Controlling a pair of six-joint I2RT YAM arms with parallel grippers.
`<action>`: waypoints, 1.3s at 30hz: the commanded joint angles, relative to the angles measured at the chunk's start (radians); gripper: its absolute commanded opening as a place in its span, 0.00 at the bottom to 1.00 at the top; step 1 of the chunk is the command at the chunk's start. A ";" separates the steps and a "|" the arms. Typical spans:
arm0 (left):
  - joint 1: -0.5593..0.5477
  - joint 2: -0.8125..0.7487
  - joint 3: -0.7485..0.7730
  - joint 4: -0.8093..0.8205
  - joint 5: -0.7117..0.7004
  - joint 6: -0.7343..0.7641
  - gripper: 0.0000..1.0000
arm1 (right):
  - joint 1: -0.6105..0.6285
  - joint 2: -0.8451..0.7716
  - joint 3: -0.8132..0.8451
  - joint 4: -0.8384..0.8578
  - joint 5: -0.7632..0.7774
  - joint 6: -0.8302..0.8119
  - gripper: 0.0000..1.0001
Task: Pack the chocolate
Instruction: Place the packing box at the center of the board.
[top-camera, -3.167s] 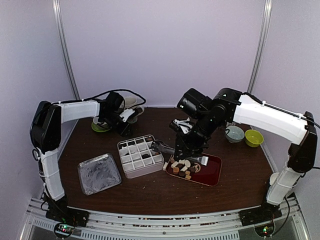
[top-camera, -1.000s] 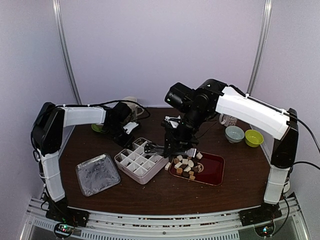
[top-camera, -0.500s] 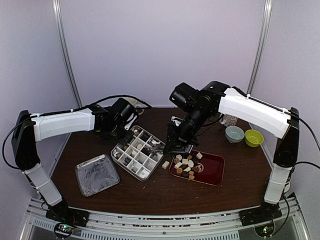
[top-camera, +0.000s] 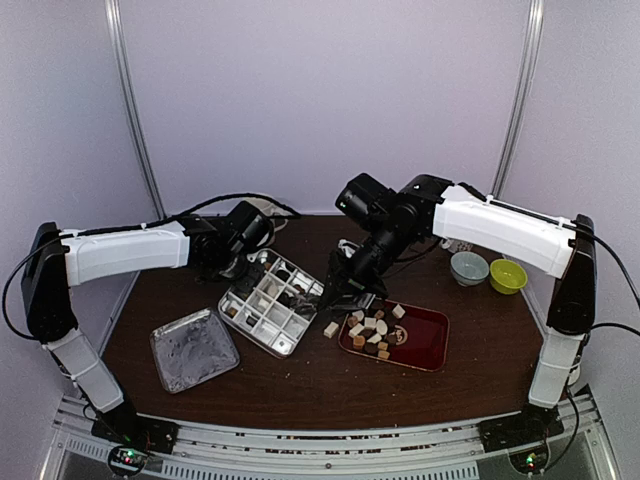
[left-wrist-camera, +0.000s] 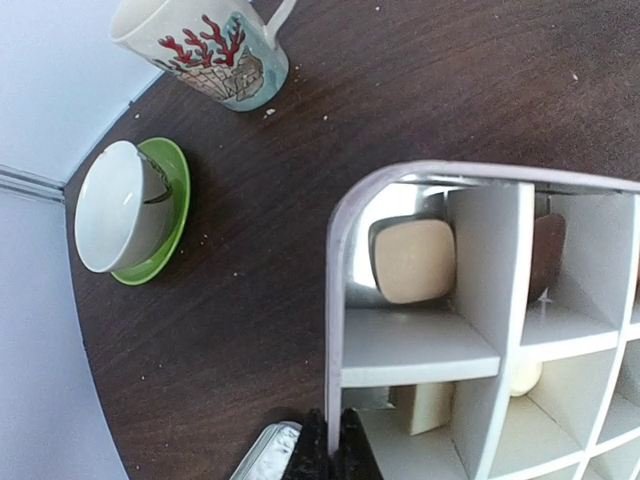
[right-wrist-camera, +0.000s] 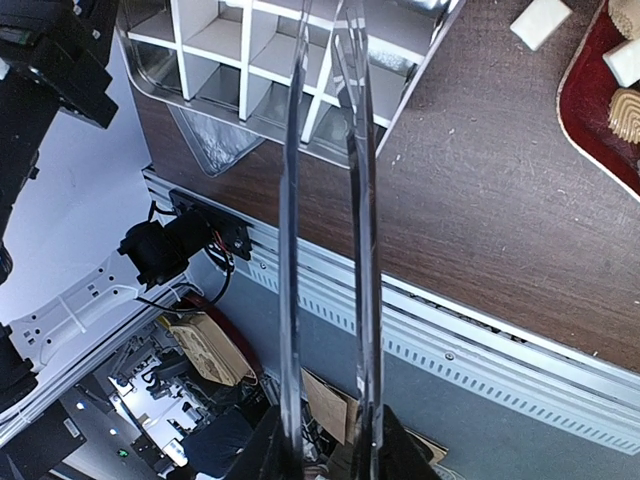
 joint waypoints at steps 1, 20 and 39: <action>-0.009 -0.054 -0.009 0.087 -0.004 -0.025 0.00 | -0.005 -0.038 -0.033 0.065 -0.028 0.029 0.27; 0.194 0.193 0.125 -0.032 0.339 -0.143 0.00 | -0.041 -0.300 -0.227 -0.102 0.204 -0.187 0.27; 0.200 0.158 -0.020 0.121 0.369 -0.387 0.44 | -0.033 -0.235 -0.423 0.082 0.340 -0.327 0.34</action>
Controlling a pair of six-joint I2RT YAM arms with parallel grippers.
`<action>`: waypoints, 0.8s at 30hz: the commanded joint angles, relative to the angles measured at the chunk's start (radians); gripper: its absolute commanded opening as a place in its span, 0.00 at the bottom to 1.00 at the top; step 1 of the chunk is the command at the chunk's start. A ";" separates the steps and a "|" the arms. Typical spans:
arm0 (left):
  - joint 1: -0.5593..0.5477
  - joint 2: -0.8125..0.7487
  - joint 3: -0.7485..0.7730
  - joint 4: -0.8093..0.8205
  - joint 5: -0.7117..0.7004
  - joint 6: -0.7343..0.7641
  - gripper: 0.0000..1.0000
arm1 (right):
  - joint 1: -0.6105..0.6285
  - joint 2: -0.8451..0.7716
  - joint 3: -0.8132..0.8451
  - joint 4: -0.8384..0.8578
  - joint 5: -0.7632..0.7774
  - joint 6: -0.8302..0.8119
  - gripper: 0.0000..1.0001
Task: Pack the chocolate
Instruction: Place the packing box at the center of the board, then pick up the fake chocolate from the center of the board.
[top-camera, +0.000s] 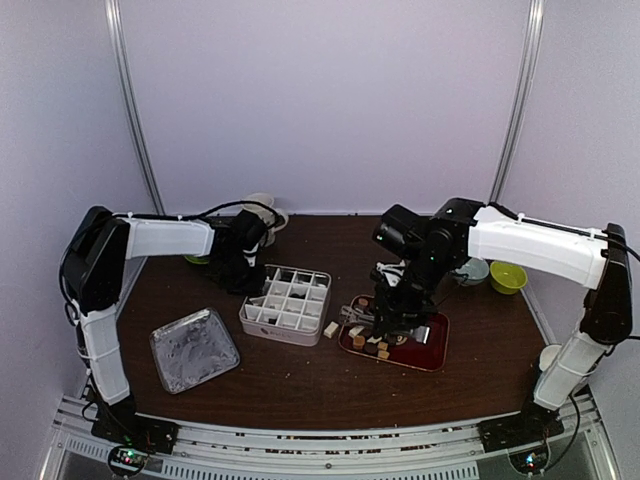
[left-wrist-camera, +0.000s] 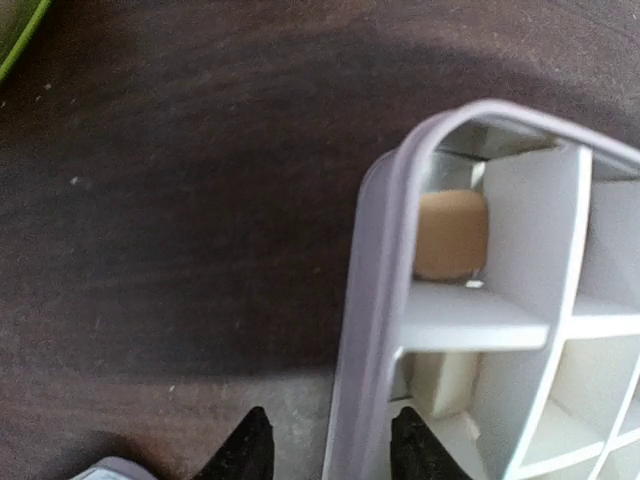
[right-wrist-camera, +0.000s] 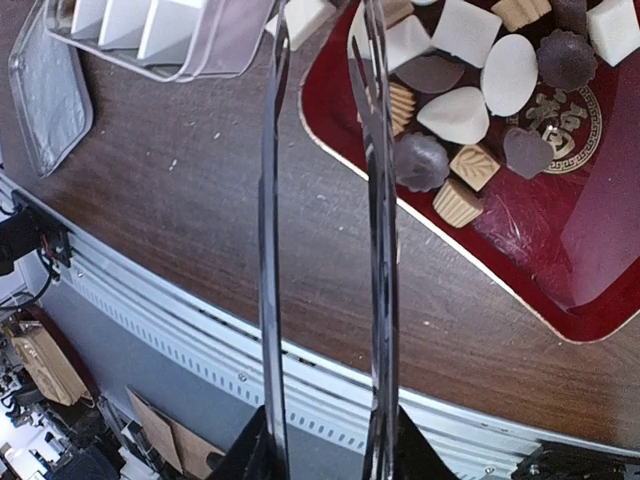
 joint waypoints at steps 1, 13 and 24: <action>0.005 -0.177 -0.149 0.131 -0.037 -0.020 0.46 | 0.011 -0.023 -0.088 0.173 0.082 0.002 0.34; 0.110 -0.763 -0.488 0.290 -0.143 0.177 0.98 | 0.063 0.027 -0.100 0.293 0.172 0.105 0.36; 0.252 -0.925 -0.682 0.448 -0.381 0.264 0.98 | 0.108 0.073 -0.062 0.261 0.177 0.211 0.40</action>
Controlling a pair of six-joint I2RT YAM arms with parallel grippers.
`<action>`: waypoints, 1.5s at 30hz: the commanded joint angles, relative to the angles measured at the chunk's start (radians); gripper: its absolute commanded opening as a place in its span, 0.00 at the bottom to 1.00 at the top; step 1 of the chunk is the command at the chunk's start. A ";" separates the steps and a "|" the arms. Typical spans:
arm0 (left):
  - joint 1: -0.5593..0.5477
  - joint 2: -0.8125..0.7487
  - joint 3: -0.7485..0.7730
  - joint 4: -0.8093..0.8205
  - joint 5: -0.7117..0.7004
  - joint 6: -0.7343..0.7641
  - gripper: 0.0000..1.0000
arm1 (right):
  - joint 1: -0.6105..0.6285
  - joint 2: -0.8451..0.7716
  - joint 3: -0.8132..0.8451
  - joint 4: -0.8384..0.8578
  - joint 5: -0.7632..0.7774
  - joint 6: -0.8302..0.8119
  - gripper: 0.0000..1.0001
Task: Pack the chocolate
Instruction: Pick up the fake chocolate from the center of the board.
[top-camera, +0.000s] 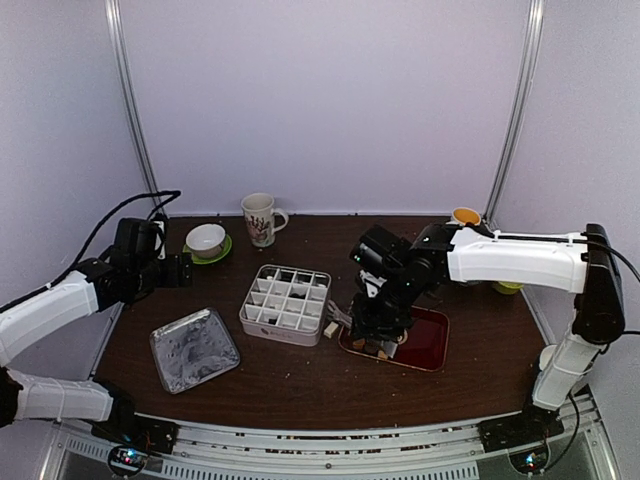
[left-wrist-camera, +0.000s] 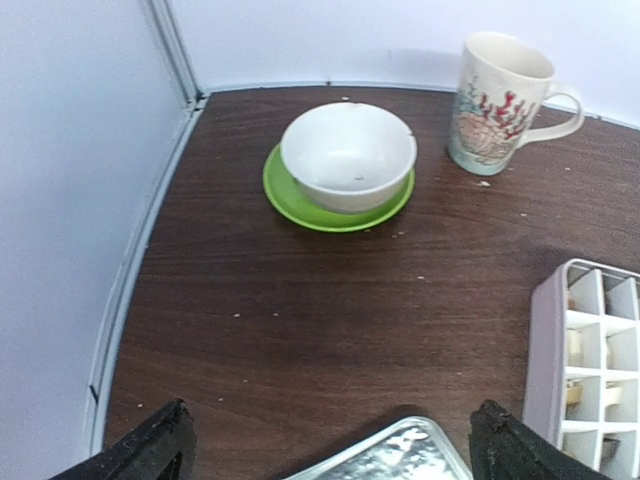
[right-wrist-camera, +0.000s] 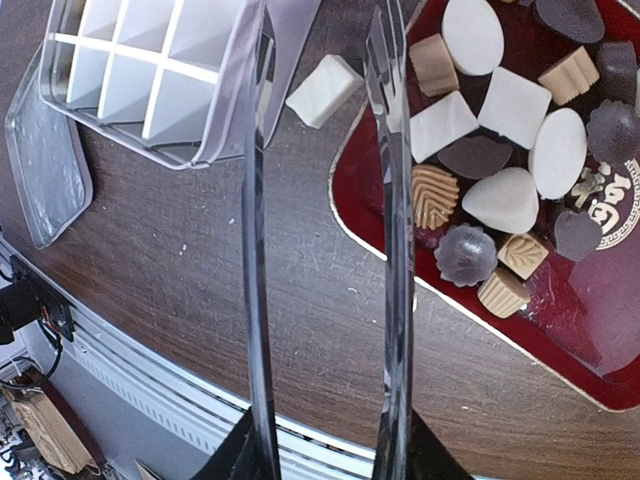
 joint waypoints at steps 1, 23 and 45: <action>0.055 -0.046 -0.055 0.133 -0.130 0.057 0.98 | 0.019 0.026 0.019 -0.004 0.031 0.069 0.40; 0.060 -0.159 -0.198 0.220 -0.269 0.065 0.98 | 0.086 0.077 0.155 -0.108 0.087 0.153 0.43; 0.061 -0.073 -0.147 0.242 0.343 -0.041 0.95 | 0.117 0.136 0.170 -0.108 0.005 0.241 0.39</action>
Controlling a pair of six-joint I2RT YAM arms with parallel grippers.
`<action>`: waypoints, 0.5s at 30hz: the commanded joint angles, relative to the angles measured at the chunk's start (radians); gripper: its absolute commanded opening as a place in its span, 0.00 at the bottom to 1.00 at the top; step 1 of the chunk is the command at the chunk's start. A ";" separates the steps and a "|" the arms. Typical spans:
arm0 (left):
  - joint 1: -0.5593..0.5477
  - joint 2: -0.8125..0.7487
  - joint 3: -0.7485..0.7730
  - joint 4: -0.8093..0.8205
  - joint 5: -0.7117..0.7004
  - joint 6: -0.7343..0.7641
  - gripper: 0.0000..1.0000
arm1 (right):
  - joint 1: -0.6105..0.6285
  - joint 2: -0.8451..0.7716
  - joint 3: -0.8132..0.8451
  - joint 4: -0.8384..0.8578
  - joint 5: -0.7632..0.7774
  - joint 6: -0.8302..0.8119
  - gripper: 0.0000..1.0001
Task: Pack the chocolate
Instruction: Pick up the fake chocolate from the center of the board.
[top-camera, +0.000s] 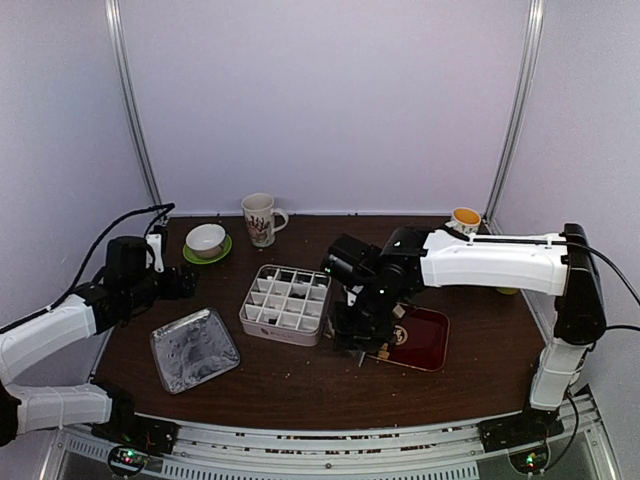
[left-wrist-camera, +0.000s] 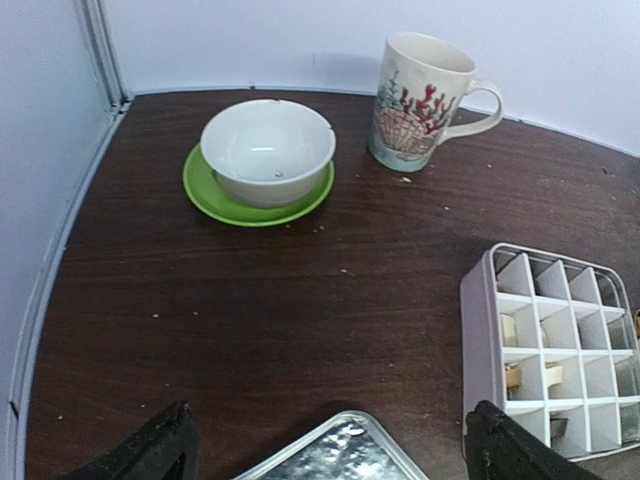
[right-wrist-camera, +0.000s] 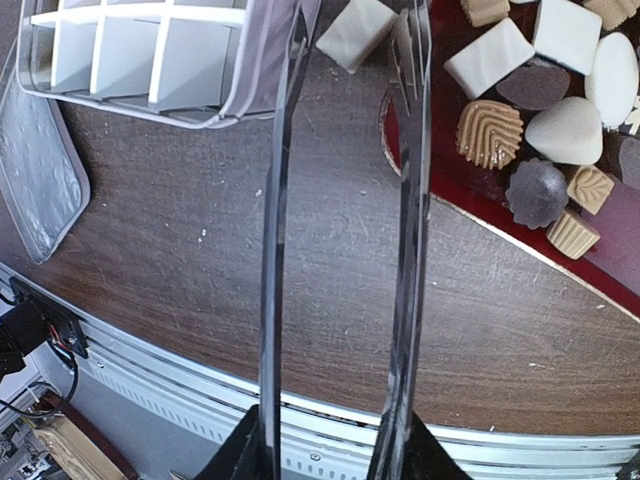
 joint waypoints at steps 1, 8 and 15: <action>0.004 0.039 0.048 0.045 0.143 -0.025 0.95 | 0.012 0.022 0.011 -0.014 -0.024 0.043 0.39; 0.004 0.061 0.051 0.059 0.186 -0.022 0.95 | 0.015 0.091 0.093 -0.056 -0.024 0.065 0.38; 0.003 0.078 0.048 0.072 0.226 -0.028 0.95 | 0.016 0.136 0.145 -0.102 -0.032 0.074 0.36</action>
